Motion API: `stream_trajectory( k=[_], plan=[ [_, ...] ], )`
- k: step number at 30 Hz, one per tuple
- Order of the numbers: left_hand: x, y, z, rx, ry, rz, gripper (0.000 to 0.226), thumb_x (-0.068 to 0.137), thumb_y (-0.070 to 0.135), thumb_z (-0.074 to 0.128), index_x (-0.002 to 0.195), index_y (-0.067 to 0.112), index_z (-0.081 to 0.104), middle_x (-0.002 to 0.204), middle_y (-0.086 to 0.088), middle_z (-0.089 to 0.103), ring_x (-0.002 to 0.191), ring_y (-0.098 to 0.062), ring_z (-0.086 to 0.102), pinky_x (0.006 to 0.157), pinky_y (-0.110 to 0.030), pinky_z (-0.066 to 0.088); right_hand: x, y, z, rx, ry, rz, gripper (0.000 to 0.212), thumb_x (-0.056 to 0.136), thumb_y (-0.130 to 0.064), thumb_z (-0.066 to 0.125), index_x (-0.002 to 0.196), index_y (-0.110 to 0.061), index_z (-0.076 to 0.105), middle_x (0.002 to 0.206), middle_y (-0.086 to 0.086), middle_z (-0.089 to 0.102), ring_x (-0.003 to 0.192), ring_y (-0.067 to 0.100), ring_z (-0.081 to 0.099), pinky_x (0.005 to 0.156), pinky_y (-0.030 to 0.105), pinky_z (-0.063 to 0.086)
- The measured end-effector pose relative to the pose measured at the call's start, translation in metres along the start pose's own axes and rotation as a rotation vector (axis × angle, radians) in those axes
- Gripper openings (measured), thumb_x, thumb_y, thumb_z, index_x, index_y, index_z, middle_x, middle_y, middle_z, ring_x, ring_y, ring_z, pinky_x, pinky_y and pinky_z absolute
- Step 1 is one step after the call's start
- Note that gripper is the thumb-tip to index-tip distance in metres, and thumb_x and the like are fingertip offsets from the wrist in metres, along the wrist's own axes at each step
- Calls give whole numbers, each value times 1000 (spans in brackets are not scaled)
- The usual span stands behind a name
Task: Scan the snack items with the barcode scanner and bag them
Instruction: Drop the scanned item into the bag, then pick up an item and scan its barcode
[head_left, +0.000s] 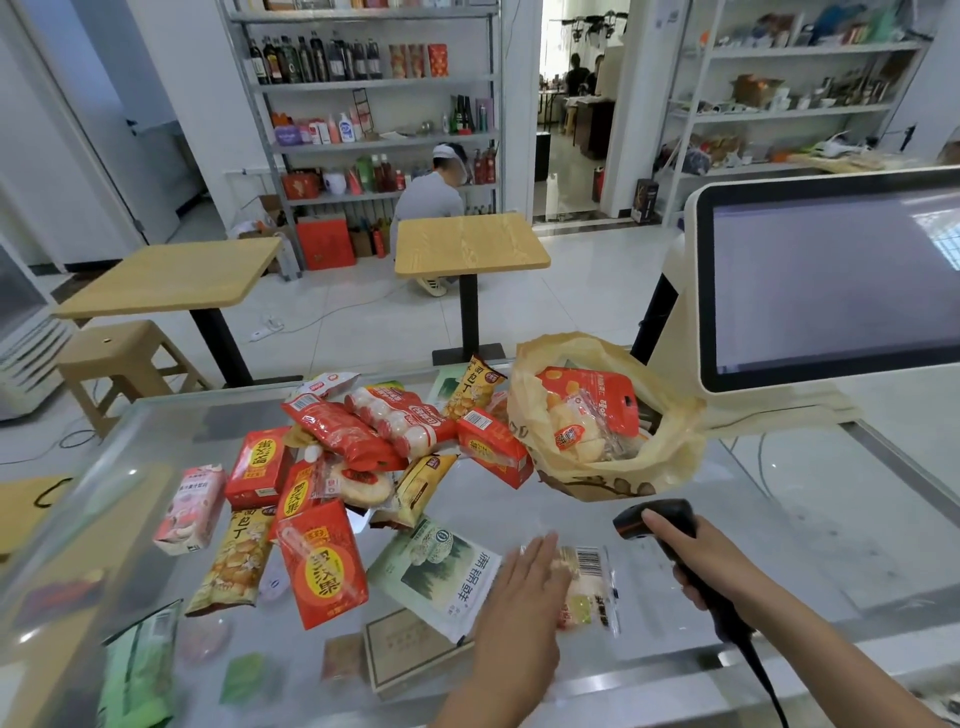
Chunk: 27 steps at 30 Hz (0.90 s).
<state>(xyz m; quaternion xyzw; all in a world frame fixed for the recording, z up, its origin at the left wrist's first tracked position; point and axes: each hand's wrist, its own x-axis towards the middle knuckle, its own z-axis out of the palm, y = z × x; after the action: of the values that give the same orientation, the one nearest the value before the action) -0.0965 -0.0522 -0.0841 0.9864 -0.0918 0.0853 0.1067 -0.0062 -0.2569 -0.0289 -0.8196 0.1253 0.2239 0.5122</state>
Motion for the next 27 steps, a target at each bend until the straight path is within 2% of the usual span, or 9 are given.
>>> stream_trajectory(
  k=[3, 5, 8, 12, 15, 18, 22, 24, 27],
  plan=[
    [-6, 11, 3, -68, 38, -3, 66, 35, 24, 86, 96, 36, 64, 115, 6, 64, 106, -19, 56, 77, -32, 55, 0, -2, 0, 6, -14, 35, 47, 85, -51, 63, 80, -6, 47, 49, 5, 44, 38, 17, 39, 41, 23, 33],
    [-10, 15, 11, -65, 64, 46, 56, 46, 29, 82, 98, 35, 65, 106, 6, 65, 100, -18, 51, 73, -30, 54, -1, -4, -3, 21, -40, 71, 48, 84, -52, 63, 81, -5, 53, 50, 4, 44, 39, 17, 39, 42, 23, 32],
    [-4, 12, 17, -50, 11, 44, 64, 39, 25, 84, 99, 36, 64, 114, 7, 67, 106, -16, 62, 87, -33, 52, -7, -10, -9, -21, -119, 81, 52, 84, -55, 61, 89, -4, 57, 51, 3, 45, 41, 15, 41, 43, 24, 34],
    [9, 5, 17, -31, 7, 13, 58, 47, 31, 78, 101, 40, 61, 127, 13, 60, 119, -11, 57, 112, -39, 31, -25, -30, -18, -89, -222, 24, 60, 85, -65, 48, 90, -5, 55, 56, 4, 50, 46, 16, 47, 46, 25, 40],
    [14, 0, 17, -59, -9, -3, 42, 63, 43, 55, 105, 41, 57, 138, 15, 51, 129, -11, 47, 110, -39, 15, -45, -51, -25, -64, -278, 18, 66, 81, -70, 42, 91, -5, 51, 59, 5, 50, 47, 17, 48, 47, 26, 42],
    [15, -2, 24, -74, 56, -3, 35, 75, 54, 50, 106, 39, 55, 141, 16, 47, 133, -11, 42, 110, -37, 9, -65, -68, -32, 21, -305, 72, 71, 68, -74, 47, 93, -7, 46, 59, 5, 45, 43, 16, 41, 41, 23, 37],
    [15, -2, 27, -14, 50, -8, 38, 79, 60, 40, 105, 37, 57, 129, 14, 57, 123, -11, 53, 112, -41, 29, -83, -78, -40, 99, -323, 140, 86, 58, -78, 50, 103, -5, 50, 57, 4, 42, 39, 13, 36, 36, 20, 32],
    [14, -2, 24, -23, 48, -19, 40, 80, 57, 36, 107, 35, 55, 125, 13, 61, 118, -12, 57, 102, -42, 42, -90, -78, -40, 91, -327, 168, 88, 60, -78, 49, 106, -4, 52, 56, 3, 41, 38, 12, 35, 35, 20, 30],
    [13, 0, 21, -38, 42, -30, 44, 79, 52, 37, 114, 30, 50, 124, 11, 61, 118, -13, 58, 96, -41, 44, -99, -80, -37, 56, -313, 192, 82, 67, -78, 45, 103, -4, 53, 55, 2, 41, 38, 11, 34, 35, 19, 30]
  ],
)
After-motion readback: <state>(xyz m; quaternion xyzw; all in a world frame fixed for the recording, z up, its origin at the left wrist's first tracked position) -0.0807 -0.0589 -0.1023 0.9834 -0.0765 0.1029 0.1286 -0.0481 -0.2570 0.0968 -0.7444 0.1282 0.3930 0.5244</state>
